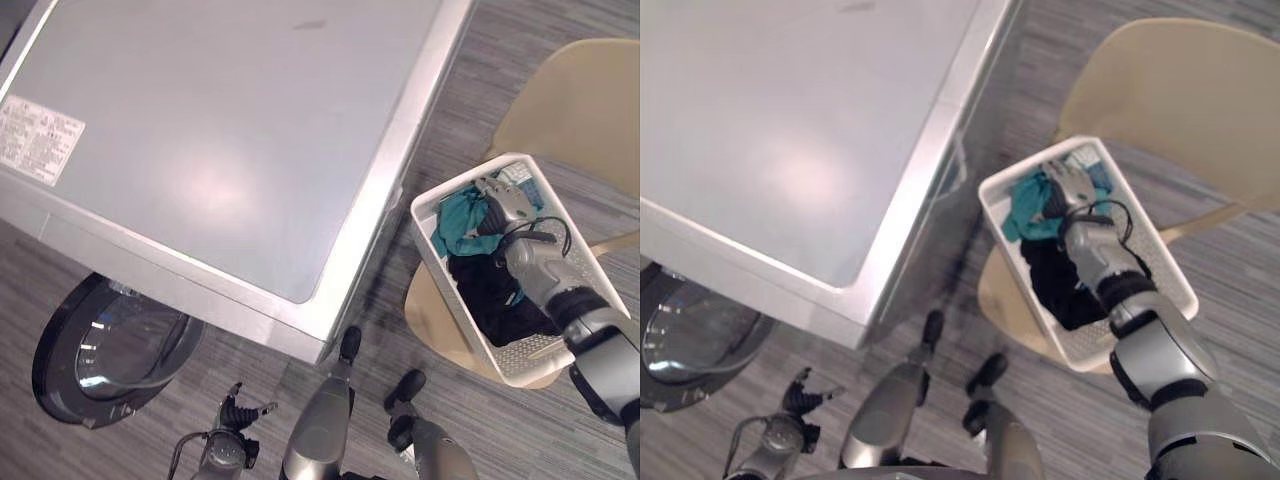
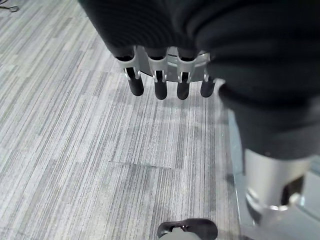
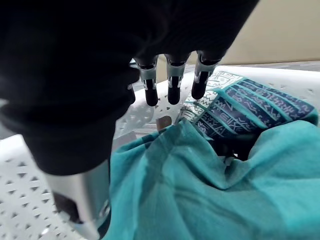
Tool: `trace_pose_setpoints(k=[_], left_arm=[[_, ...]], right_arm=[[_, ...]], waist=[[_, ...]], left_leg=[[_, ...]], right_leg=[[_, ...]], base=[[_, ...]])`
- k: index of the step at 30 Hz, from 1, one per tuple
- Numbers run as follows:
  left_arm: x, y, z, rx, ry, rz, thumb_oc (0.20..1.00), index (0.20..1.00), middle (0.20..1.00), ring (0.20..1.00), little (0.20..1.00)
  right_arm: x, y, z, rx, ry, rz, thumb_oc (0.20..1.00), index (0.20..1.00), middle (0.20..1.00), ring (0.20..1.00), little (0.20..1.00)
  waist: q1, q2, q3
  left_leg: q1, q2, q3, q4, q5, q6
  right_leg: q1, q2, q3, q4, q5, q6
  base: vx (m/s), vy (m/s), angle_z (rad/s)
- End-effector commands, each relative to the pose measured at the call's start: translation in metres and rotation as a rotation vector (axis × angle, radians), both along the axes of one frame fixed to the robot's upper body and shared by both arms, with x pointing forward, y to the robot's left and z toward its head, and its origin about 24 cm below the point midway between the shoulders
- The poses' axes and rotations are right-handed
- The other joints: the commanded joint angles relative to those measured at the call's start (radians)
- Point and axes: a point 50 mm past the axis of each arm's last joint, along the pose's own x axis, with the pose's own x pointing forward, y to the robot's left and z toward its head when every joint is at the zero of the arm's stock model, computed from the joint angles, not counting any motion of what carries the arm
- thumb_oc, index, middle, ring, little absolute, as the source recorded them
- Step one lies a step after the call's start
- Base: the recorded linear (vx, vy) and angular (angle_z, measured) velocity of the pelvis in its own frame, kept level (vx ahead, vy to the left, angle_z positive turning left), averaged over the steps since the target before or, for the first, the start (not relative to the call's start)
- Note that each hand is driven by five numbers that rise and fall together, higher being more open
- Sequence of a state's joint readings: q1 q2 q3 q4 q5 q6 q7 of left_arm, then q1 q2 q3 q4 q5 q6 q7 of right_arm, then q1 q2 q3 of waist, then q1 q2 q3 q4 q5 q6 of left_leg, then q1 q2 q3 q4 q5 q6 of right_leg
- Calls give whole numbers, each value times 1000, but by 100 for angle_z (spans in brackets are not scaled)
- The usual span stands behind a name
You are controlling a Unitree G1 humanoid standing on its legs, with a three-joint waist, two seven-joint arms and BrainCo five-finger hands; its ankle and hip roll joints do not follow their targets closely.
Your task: Grab the laundry basket,head to the washer,open it,put in the laundry and shut it.
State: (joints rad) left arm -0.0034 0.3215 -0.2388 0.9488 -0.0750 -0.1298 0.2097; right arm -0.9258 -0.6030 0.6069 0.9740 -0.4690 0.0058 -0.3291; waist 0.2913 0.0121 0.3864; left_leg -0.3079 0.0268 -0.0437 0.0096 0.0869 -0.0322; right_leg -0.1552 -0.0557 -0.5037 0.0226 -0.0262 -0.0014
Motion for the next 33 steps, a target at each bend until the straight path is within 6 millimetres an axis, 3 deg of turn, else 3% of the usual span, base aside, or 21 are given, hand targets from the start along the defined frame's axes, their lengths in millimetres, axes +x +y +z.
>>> trace_pose_setpoints(k=[1,2,3,6,7,8,10,14,18,19,21,22,25,26,27,33], left_arm=[[12,7,8,37,-47,-6,1000,1000,1000,1000,1000],[12,7,8,37,-47,-6,1000,1000,1000,1000,1000],[18,3,10,29,-63,-21,1000,1000,1000,1000,1000],[28,1,15,30,-79,-58,1000,1000,1000,1000,1000],[28,1,15,30,-79,-57,1000,1000,1000,1000,1000],[32,2,17,34,-85,-77,1000,1000,1000,1000,1000],[36,2,19,35,-90,-85,1000,1000,1000,1000,1000],[36,4,18,20,-81,-70,1000,1000,1000,1000,1000],[33,7,17,7,-71,-31,1000,1000,1000,1000,1000],[30,7,15,-7,-65,-4,1000,1000,1000,1000,1000],[24,6,12,-20,-53,16,1000,1000,1000,1000,1000],[17,4,8,-31,-34,33,1000,1000,1000,1000,1000],[5,5,2,-27,13,47,1000,1000,1000,1000,1000],[3,6,1,-19,19,50,1000,1000,1000,1000,1000],[-5,9,-1,-24,32,82,1000,1000,1000,1000,1000],[-22,7,-5,-72,43,152,1000,1000,1000,1000,1000]], right_arm=[[2,-19,11,60,-52,-102,1000,1000,1000,1000,1000],[2,-19,11,61,-53,-102,1000,1000,1000,1000,1000],[0,-30,-4,147,9,-197,1000,1000,1000,1000,1000],[-8,-48,-25,178,143,-344,1000,1000,1000,1000,1000],[-8,-48,-24,179,143,-344,1000,1000,1000,1000,1000],[-11,-57,-28,194,191,-395,598,598,598,598,598],[-13,-60,-31,269,202,-418,200,200,200,200,200],[-14,-55,-36,414,177,-362,200,200,200,200,200],[-13,-38,-34,585,85,-254,200,200,200,200,200],[-12,-27,-26,673,22,-182,200,200,200,200,200],[-19,-14,-29,779,-20,-106,200,200,200,200,200],[-32,0,-34,924,-55,-13,200,200,200,200,200],[-60,27,-47,1121,-33,157,200,200,200,200,200],[-65,32,-43,1173,-44,203,200,200,200,200,200],[-82,46,-40,1262,-27,326,200,200,200,200,200],[-112,69,-34,1400,16,516,200,200,200,200,200]], waist=[[39,5,-13],[38,4,-14],[50,13,-13],[70,22,-22],[69,22,-22],[78,27,-28],[77,30,-32],[54,26,-39],[17,17,-44],[-2,14,-51],[-21,9,-60],[-44,2,-73],[-81,-14,-110],[-92,-15,-119],[-117,-27,-153],[-160,-37,-208]], left_leg=[[-58,-19,-16,-61,8,-46],[-59,-19,-16,-62,8,-46],[-71,-27,-33,-78,23,-54],[-82,-36,-58,-88,28,-65],[-83,-36,-60,-88,29,-65],[-84,-44,-69,-89,34,-69],[-82,-47,-76,-91,37,-73],[-66,-44,-66,-93,35,-78],[-30,-30,-37,-94,27,-80],[-12,-26,-27,-94,19,-77],[15,-23,-13,-93,11,-73],[47,-21,0,-92,-2,-67],[112,-21,21,-89,-26,-55],[117,-24,31,-86,-14,-42],[170,-23,59,-81,-38,-30],[275,-19,131,-59,-94,2]], right_leg=[[-45,-98,14,59,-92,123],[-45,-98,14,58,-92,123],[-47,-96,-7,52,-91,123],[-39,-93,-39,38,-97,123],[-39,-93,-40,37,-97,122],[-31,-93,-53,33,-98,122],[-27,-94,-59,35,-100,121],[-18,-99,-49,36,-99,121],[4,-103,-22,32,-97,120],[18,-105,-10,29,-96,121],[39,-104,4,23,-97,121],[66,-104,13,19,-100,123],[119,-106,22,11,-102,128],[123,-111,16,8,-79,129],[158,-112,43,2,-76,136],[196,-114,121,13,-62,154]], base=[[-8,-21,35],[2,-32,24],[-1,-42,29],[17,-61,48],[26,-45,27],[16,-17,17],[18,-17,22],[-11,27,12],[-43,51,-16],[-34,65,-30],[-3,69,-29],[33,61,-34],[39,64,-26],[20,150,-49],[27,157,-43],[45,102,-53]])
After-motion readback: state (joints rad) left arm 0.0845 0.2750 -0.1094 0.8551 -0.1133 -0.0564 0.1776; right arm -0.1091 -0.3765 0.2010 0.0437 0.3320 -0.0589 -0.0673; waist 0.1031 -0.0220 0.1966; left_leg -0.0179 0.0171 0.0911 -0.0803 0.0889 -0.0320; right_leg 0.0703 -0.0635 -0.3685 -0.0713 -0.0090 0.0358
